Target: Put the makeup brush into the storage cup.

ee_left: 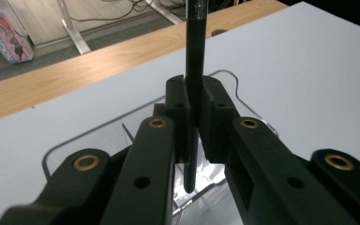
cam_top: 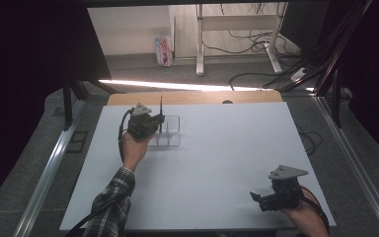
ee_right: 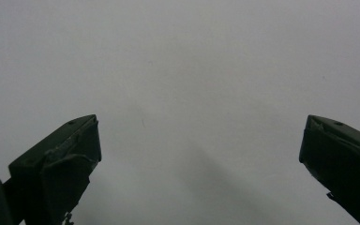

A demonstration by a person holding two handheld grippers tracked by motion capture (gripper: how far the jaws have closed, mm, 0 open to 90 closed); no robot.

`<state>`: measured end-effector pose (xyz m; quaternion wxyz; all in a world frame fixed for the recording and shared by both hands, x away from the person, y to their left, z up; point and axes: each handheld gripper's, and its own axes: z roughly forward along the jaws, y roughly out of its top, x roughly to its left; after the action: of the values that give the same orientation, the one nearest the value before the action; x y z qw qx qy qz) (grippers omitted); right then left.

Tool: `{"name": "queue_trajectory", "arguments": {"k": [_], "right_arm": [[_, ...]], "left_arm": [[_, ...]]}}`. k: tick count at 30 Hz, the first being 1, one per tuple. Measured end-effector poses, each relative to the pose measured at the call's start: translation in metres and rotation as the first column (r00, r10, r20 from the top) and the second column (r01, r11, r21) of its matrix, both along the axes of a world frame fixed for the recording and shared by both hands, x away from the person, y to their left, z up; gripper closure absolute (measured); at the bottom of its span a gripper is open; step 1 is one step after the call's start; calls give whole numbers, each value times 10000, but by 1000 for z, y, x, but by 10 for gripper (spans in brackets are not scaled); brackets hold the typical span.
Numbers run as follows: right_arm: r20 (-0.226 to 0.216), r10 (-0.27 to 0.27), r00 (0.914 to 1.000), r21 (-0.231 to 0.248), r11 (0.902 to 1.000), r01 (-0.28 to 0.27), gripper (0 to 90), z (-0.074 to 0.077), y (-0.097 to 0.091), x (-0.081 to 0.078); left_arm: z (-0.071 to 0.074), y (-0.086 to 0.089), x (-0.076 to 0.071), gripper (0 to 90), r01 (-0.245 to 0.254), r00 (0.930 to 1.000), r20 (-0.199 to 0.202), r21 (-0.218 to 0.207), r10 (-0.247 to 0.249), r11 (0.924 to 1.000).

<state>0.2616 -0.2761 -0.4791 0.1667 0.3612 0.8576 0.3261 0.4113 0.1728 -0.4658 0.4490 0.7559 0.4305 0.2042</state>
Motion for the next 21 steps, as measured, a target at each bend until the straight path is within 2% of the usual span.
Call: {"name": "queue_trajectory", "arguments": {"k": [9,15,21], "right_arm": [[-173,119,9998,-59,9999,-120,0,-1,1,0],[-211,170,9996,-127,9998,-172,0,-2,3,-1],[-228,151,9996,-146,9998,-154,0,-2,2,-1]], "left_arm": [[-11,-2,-1,832,50,9997,-255,270,-43,9996],[-14,-4,-1,827,76,9995,-318,503,-60,9987],[-5,-7,-2,441,204,9998,-60,535,-201,9984]]}}
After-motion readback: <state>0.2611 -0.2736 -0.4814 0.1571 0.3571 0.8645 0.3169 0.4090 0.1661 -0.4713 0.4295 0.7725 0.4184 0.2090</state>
